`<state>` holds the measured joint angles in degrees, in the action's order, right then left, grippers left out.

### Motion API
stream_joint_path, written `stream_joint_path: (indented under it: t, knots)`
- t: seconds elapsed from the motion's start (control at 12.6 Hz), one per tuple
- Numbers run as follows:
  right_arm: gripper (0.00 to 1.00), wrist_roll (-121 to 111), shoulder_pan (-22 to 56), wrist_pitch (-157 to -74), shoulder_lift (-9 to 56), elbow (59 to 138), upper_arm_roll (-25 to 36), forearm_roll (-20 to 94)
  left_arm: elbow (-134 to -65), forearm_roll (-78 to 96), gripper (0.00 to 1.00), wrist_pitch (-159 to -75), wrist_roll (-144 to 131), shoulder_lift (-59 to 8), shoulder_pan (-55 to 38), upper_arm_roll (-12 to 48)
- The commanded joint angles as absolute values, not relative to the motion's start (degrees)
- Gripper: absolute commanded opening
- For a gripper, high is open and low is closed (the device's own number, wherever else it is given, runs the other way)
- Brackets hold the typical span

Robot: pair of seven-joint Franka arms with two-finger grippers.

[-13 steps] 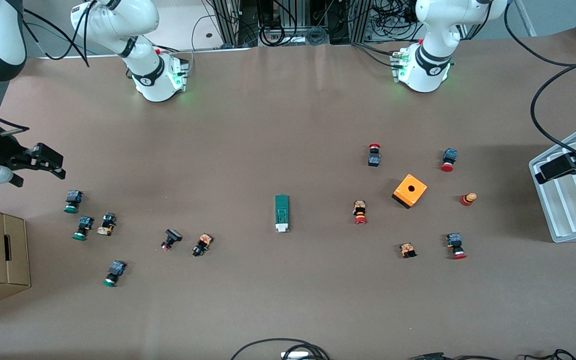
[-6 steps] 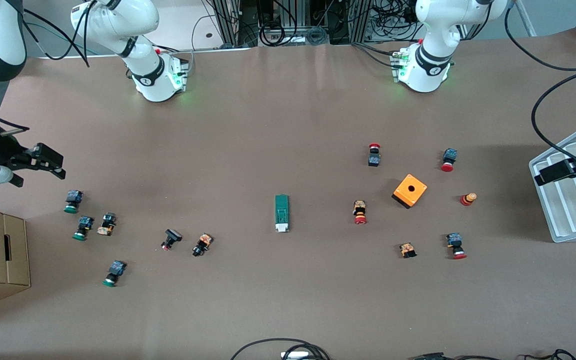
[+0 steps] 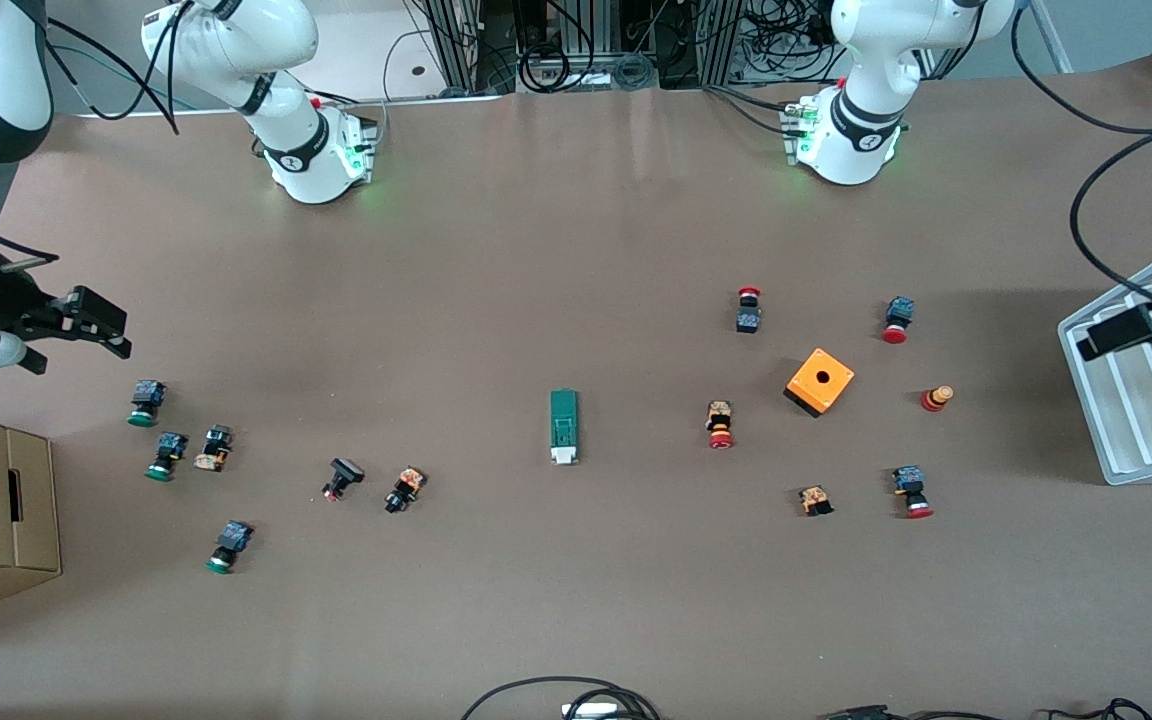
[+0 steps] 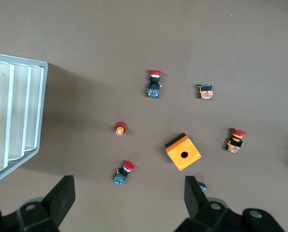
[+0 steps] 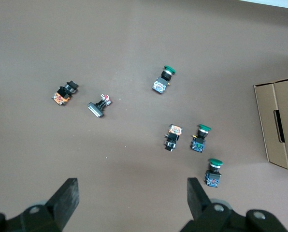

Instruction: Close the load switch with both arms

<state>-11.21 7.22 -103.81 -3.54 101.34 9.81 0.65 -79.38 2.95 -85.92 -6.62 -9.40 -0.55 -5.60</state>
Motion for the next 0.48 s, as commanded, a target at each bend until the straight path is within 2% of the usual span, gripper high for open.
stream_joint_path:
  t: [0.0, 0.4]
  knots:
    - [1.00, -11.2, 7.4, -103.2, -2.7, 99.9, 9.8, -0.9, -83.0, 2.4, 1.00, -85.9, 2.3, -6.1, -0.2, -5.7]
    - [1.00, -11.2, 7.4, -103.2, -2.8, 99.9, 9.8, -0.9, -83.1, 2.1, 1.00, -86.0, -0.4, -6.1, -0.4, -5.5]
